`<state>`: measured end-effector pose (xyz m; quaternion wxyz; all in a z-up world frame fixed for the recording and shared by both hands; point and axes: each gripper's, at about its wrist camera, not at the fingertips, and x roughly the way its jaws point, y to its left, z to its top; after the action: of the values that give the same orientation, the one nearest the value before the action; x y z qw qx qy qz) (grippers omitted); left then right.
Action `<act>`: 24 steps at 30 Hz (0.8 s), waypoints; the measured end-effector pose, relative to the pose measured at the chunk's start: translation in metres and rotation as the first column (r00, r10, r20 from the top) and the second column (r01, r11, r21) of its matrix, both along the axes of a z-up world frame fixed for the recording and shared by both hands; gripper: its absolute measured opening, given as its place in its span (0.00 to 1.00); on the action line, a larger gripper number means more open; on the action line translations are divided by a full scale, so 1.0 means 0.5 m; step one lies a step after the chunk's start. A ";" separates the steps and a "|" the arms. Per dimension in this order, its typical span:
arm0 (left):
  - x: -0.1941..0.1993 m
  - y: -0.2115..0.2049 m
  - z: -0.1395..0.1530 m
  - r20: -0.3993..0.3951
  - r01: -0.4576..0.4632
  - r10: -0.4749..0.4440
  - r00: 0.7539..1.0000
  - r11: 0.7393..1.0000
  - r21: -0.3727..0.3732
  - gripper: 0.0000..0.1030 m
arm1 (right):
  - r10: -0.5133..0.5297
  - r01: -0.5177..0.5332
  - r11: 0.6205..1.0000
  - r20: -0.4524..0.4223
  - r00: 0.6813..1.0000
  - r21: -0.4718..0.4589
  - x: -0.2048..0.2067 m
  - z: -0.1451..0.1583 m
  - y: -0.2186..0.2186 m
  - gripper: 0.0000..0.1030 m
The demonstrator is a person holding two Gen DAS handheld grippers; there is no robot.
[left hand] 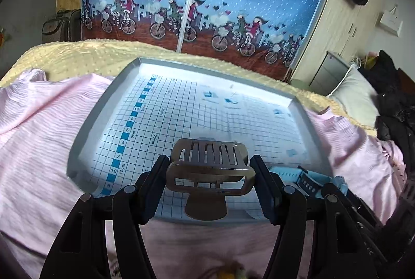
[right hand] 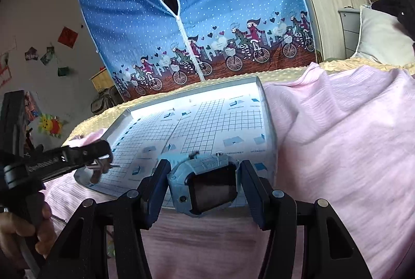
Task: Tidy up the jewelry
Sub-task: 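Lower clip into grey tray with left tool while right tool places smartwatch there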
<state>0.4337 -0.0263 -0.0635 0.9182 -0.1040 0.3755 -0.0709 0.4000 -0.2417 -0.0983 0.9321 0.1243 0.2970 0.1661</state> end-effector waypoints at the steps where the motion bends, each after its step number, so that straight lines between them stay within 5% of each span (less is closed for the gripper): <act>1: 0.006 0.001 -0.008 -0.009 -0.001 0.001 1.000 1.000 0.001 0.56 | -0.001 0.001 1.000 -0.007 1.000 0.000 0.003 -0.003 0.002 0.51; 13: 0.008 0.026 -0.041 -0.085 -0.041 0.036 0.996 0.998 -0.053 0.59 | -0.013 0.013 1.000 -0.038 0.999 -0.001 0.012 -0.008 -0.002 0.52; 15: 0.005 0.032 -0.038 -0.095 -0.046 0.040 0.995 0.997 -0.066 0.66 | -0.022 0.022 1.000 -0.045 0.999 0.002 0.012 -0.008 -0.006 0.55; 19: -0.014 0.041 -0.021 -0.086 -0.063 0.056 0.995 0.995 -0.082 0.67 | -0.039 0.039 0.999 -0.033 0.999 -0.004 0.009 0.002 -0.013 0.62; 24: -0.080 0.052 0.024 0.004 -0.093 0.094 0.996 0.994 -0.053 0.67 | -0.060 0.061 0.997 0.033 0.998 -0.049 -0.021 0.036 -0.013 0.84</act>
<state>0.3939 -0.0004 -0.0513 0.9188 -0.1453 0.3651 -0.0380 0.3896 -0.2482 -0.0803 0.9440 0.1071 0.2826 0.1322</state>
